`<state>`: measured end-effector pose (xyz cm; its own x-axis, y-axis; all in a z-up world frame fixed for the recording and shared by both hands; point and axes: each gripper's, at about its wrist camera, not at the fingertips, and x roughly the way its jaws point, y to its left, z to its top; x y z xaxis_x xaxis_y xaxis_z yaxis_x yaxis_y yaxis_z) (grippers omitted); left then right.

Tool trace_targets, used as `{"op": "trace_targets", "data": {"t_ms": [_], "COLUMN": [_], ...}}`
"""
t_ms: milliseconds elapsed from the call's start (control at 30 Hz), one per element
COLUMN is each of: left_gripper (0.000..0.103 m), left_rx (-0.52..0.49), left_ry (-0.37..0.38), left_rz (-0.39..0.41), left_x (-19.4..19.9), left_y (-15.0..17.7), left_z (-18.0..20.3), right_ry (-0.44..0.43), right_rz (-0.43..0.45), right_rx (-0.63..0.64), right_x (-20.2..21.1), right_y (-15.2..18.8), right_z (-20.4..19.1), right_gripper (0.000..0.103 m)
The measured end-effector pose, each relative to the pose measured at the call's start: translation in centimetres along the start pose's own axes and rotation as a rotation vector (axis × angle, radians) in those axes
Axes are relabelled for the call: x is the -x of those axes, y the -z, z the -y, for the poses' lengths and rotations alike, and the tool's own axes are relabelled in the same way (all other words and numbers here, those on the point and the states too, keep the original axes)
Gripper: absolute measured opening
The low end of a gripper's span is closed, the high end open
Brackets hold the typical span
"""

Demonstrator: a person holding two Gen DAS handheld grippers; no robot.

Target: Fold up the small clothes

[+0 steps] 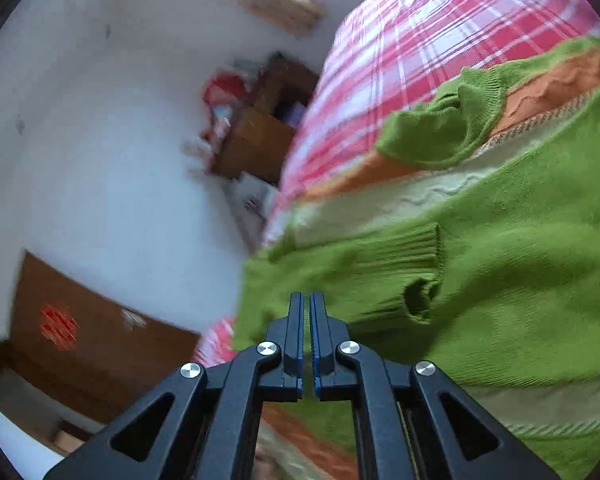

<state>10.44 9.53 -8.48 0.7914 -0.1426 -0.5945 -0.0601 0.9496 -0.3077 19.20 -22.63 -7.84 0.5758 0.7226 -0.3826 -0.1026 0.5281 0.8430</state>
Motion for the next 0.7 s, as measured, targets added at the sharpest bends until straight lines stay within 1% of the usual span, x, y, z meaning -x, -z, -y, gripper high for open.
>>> {"op": "trace_targets", "data": {"t_ms": [33,67,100,133,167,200,233,267,300,333,400,433,467,500,533,567,633,667,700], "left_gripper": [0.102,0.102,0.102,0.102,0.103,0.103,0.103,0.103,0.103,0.103,0.103,0.103,0.103,0.103,0.103,0.103,0.103,0.103,0.103], "left_rx": [0.002,-0.002,-0.006,-0.007,-0.007,-0.004,-0.001,0.002,0.003,0.002,-0.001,-0.001,0.0,0.0,-0.001,-0.001,-0.005,-0.006,-0.01], "left_ry": [0.006,0.002,-0.002,-0.004,-0.001,0.003,0.008,0.013,0.014,0.013,0.01,0.01,0.011,0.012,0.012,0.011,0.007,0.005,0.0], "left_rz": [0.002,0.003,0.003,0.004,0.004,0.005,0.007,0.008,0.009,0.009,0.01,0.011,0.013,0.013,0.015,0.014,0.015,0.014,0.014], "left_x": [0.0,0.0,-0.1,-0.1,-0.1,-0.1,-0.1,0.0,0.0,-0.1,-0.1,-0.1,-0.1,0.0,0.0,-0.1,-0.1,-0.1,-0.1], "left_y": [0.0,0.0,0.0,0.0,0.0,0.0,0.0,0.0,0.0,0.1,0.1,0.1,0.1,0.2,0.2,0.2,0.2,0.2,0.2], "left_z": [0.0,0.1,0.2,0.3,0.2,0.2,0.1,0.1,0.0,0.0,0.1,0.1,0.1,0.0,0.1,0.0,0.1,0.1,0.2], "right_ry": [-0.008,0.003,0.04,0.077,0.104,0.098,0.078,0.066,0.09,0.142,0.238,0.275,0.305,0.353,0.384,0.422,0.47,0.503,0.539], "right_rz": [0.026,0.04,0.052,0.058,0.061,0.071,0.092,0.11,0.117,0.118,0.081,0.054,0.028,-0.013,-0.043,-0.071,-0.038,-0.041,-0.043], "right_rx": [0.0,0.013,0.041,0.063,0.073,0.064,0.055,0.058,0.076,0.103,0.195,0.241,0.275,0.304,0.312,0.322,0.399,0.442,0.485], "right_x": [0.3,0.6,0.8,0.9,1.0,1.2,1.6,1.8,2.1,1.8,0.3,-0.6,-1.5,-2.9,-3.9,-5.1,-5.8,-6.2,-6.6], "right_y": [0.0,-0.1,-0.3,-0.4,-0.5,-0.7,-0.8,-0.9,-1.3,-1.5,-1.8,-1.8,-1.7,-1.7,-1.5,-1.2,-0.5,0.0,0.5], "right_z": [0.0,-0.1,-0.3,-0.5,-0.4,-0.2,0.0,0.0,-0.1,-0.4,-1.1,-1.3,-1.3,-1.1,-0.7,-0.3,-1.3,-1.8,-2.4], "right_gripper": [0.004,0.006,0.009,0.036,0.079,0.092,0.093,0.093,0.093,0.092,0.089,0.078,0.065,0.058,0.043,0.04,0.04,0.033,0.024]}}
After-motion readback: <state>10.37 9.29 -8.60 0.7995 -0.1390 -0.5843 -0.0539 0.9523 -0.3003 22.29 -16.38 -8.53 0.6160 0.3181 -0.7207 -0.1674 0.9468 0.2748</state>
